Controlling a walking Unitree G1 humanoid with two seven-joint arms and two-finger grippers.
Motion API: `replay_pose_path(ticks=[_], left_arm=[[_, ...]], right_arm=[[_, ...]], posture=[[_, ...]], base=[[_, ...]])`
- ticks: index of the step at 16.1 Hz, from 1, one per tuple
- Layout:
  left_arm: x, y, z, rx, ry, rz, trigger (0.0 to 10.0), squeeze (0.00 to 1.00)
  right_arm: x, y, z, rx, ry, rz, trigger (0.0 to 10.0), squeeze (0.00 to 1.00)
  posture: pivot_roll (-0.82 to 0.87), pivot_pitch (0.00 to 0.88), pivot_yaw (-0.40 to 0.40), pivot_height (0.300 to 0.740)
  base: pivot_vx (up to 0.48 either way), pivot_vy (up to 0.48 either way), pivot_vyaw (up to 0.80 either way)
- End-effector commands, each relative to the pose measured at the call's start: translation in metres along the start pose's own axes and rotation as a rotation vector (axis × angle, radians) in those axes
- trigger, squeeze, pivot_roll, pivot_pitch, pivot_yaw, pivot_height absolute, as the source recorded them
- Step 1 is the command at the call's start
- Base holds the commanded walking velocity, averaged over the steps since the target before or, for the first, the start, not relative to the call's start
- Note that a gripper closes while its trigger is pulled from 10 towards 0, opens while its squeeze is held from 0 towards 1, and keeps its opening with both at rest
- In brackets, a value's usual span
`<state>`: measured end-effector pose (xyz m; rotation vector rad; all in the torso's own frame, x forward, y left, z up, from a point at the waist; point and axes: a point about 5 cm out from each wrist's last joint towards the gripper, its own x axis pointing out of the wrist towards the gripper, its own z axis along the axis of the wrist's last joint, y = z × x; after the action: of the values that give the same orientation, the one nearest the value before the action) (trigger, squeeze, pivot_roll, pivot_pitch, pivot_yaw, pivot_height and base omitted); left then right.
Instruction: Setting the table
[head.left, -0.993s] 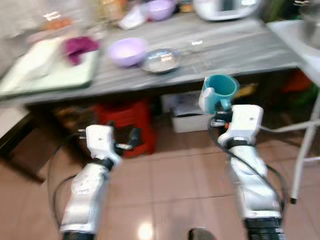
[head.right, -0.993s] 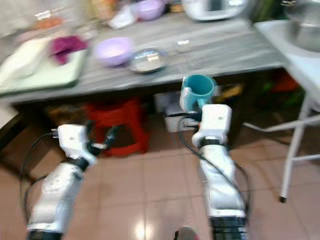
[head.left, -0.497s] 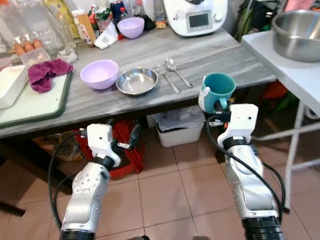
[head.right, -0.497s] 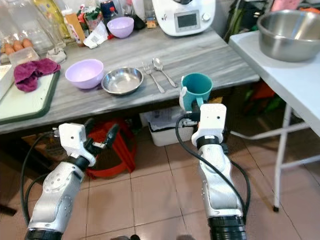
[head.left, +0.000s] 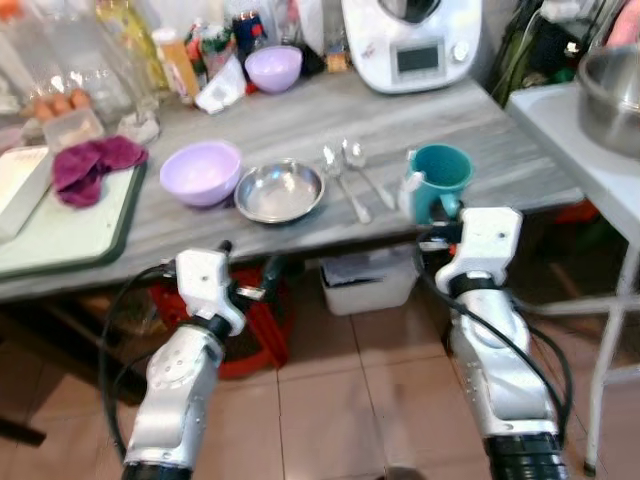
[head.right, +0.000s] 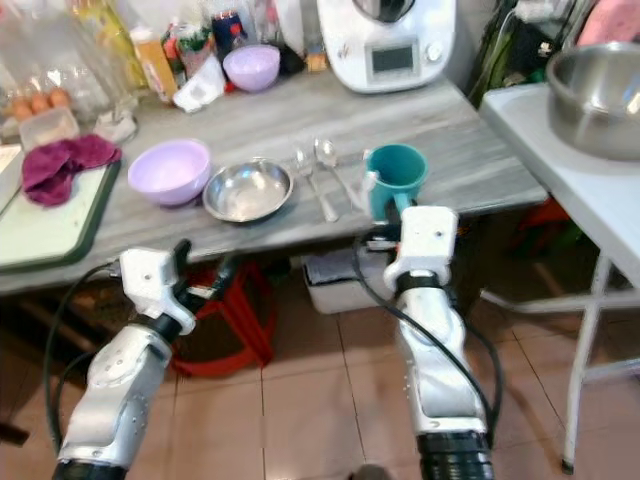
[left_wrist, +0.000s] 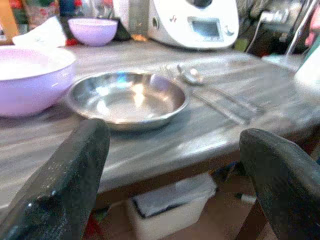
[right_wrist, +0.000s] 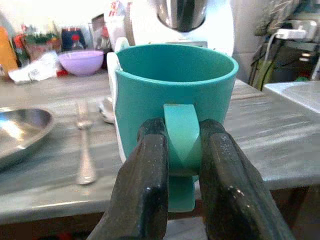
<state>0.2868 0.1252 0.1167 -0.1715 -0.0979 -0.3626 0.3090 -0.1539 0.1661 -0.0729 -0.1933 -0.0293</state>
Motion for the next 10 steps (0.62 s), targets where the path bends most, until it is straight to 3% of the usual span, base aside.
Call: replay_pose_path(ticks=[1, 10], left_arm=[[-0.005, 0.009, 0.002, 0.023, 0.006, 0.019, 10.0, 0.00], [0.001, 0.003, 0.013, 0.031, -0.021, -0.011, 10.0, 0.00]], right_arm=[[0.001, 0.008, 0.008, 0.020, -0.036, 0.013, 10.0, 0.00], [0.001, 0.008, 0.014, 0.014, -0.062, 0.012, 10.0, 0.00]], posture=[[-0.13, 0.117, 0.089, 0.740], [-0.13, 0.119, 0.092, 0.740]], base=[[0.382, 0.000, 0.71], [0.383, 0.000, 0.04]])
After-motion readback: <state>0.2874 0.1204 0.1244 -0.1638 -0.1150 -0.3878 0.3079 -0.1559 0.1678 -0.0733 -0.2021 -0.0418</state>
